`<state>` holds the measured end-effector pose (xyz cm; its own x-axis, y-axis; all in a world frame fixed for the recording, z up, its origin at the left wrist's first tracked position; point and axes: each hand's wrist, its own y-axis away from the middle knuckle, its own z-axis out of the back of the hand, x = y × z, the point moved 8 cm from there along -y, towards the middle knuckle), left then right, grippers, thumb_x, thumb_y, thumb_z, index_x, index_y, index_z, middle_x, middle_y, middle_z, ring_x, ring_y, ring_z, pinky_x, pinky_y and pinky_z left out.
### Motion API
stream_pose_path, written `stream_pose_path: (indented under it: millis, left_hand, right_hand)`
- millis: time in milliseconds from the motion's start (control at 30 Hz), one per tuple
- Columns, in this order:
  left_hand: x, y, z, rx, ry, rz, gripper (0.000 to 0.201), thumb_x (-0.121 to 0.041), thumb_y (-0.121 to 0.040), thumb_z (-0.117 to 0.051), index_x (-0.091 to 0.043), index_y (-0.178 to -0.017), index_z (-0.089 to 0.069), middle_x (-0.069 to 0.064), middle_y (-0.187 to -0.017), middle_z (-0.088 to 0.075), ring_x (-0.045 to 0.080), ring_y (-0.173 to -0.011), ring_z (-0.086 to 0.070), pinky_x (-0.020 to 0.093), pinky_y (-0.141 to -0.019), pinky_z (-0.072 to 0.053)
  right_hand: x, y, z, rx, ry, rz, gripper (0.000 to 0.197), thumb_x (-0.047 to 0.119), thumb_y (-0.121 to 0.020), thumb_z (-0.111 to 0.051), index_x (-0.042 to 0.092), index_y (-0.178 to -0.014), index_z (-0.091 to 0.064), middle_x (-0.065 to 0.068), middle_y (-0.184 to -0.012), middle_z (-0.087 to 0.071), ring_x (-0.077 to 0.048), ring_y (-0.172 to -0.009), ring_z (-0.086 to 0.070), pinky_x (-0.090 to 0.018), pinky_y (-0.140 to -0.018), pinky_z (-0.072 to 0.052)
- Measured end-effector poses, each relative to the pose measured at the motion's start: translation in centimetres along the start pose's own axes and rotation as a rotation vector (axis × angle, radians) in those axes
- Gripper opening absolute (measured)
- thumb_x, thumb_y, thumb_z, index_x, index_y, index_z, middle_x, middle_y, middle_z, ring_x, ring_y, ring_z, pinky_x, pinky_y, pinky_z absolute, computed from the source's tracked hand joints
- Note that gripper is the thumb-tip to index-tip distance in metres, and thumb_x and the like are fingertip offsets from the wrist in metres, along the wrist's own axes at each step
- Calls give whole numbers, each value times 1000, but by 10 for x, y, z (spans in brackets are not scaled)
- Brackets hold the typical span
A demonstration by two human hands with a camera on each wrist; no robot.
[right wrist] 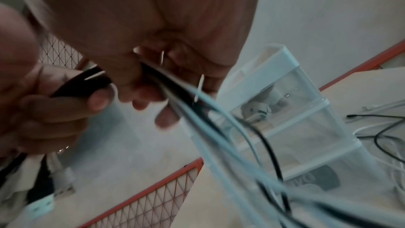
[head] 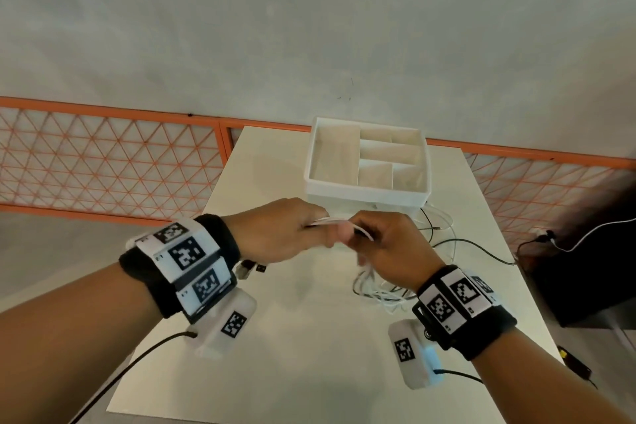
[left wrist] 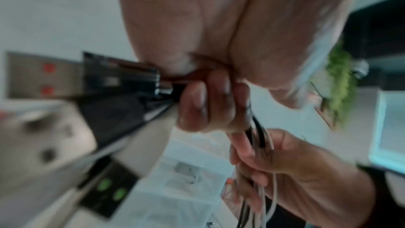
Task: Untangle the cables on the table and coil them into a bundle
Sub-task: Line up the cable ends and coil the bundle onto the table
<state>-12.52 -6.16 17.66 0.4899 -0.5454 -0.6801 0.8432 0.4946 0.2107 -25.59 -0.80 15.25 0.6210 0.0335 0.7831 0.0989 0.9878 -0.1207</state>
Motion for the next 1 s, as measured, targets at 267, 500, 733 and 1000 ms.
stream_pose_path:
  millis: [267, 500, 733, 1000]
  left_hand:
    - [11, 1, 2, 11, 21, 72, 36, -48, -100, -45, -29, -88, -74, -7, -70, -56, 10, -54, -46, 19, -54, -42]
    - [14, 4, 1, -23, 25, 134, 49, -46, -103, -39, -12, -94, -73, 3, -71, -44, 3, -35, -38, 10, -35, -29]
    - [7, 4, 15, -86, 111, 90, 45, -45, -98, -50, -10, -83, -74, 6, -68, -41, 6, -36, -31, 10, -35, -27]
    - [16, 9, -1, 74, -74, 92, 44, -55, -93, -51, -15, -80, -60, -5, -64, -45, 3, -40, -40, 12, -43, -31]
  right_hand:
    - [5, 7, -9, 296, -342, -114, 21, 38, -83, -76, 17, -87, -77, -6, -63, -55, -19, -55, -43, -25, -52, -39]
    - [-1, 4, -8, 199, -265, -133, 35, 31, -98, -60, 2, -86, -74, 1, -55, -37, -9, -46, -29, -17, -47, -28]
    - [-13, 8, -1, 161, -429, -212, 40, 30, -100, -55, 1, -74, -65, -5, -54, -47, -16, -46, -37, -25, -44, -31]
    - [-11, 10, 2, 80, -345, -151, 41, 36, -95, -61, 26, -56, -63, 1, -51, -47, -22, -53, -37, -29, -52, -35]
